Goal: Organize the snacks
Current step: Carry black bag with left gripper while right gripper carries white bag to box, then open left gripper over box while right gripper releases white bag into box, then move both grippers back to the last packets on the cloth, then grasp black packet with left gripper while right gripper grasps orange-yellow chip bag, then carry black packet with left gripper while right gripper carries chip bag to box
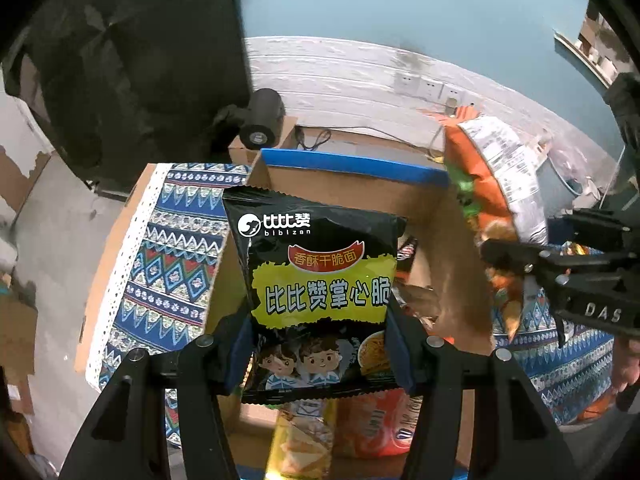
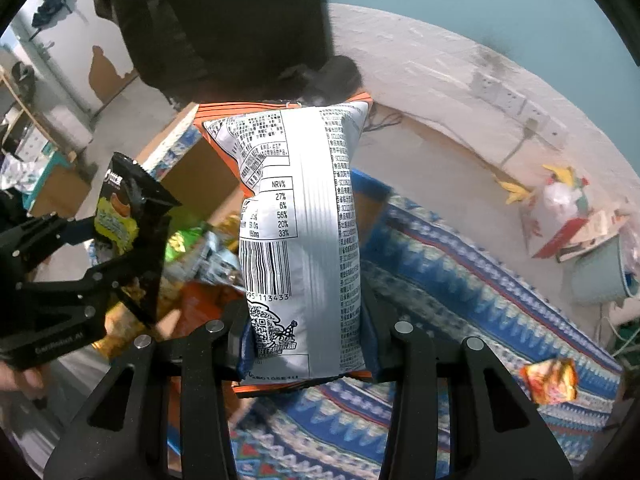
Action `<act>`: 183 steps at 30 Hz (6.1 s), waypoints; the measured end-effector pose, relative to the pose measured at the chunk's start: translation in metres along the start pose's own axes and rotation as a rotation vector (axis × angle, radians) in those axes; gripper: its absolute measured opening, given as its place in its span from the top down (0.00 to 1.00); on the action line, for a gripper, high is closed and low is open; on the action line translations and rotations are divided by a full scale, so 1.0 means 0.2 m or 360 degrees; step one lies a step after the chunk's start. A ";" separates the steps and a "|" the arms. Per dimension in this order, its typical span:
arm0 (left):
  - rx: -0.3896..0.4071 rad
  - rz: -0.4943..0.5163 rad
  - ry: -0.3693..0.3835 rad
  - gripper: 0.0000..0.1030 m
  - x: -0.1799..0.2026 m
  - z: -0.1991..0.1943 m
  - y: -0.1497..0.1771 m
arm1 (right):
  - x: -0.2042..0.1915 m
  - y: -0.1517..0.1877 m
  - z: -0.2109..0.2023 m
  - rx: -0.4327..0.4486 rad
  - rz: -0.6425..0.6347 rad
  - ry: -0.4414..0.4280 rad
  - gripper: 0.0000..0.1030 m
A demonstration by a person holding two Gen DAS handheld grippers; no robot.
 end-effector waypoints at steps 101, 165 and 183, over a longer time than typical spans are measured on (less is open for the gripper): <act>-0.0264 0.0521 0.0092 0.24 1.32 0.55 0.03 | 1.69 0.92 0.01 -0.0132 0.1149 0.0326 0.24; -0.0514 0.0352 0.0275 0.48 2.28 0.58 0.51 | 1.73 1.45 -0.50 -0.0230 0.0801 0.0569 0.59; -0.0261 0.0567 0.0204 0.48 1.78 0.24 0.24 | 1.43 1.15 -0.56 -0.0069 0.0586 0.0515 0.59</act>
Point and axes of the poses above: each gripper's, at about its wrist camera, not at the fingertips, and z roughly the way its jaws point, x to its right, y to its underside, the point moved 9 cm from there along z, roughly the way its jaws point, and after that the axes turned 2 degrees about -y, right-handed, at the moved point
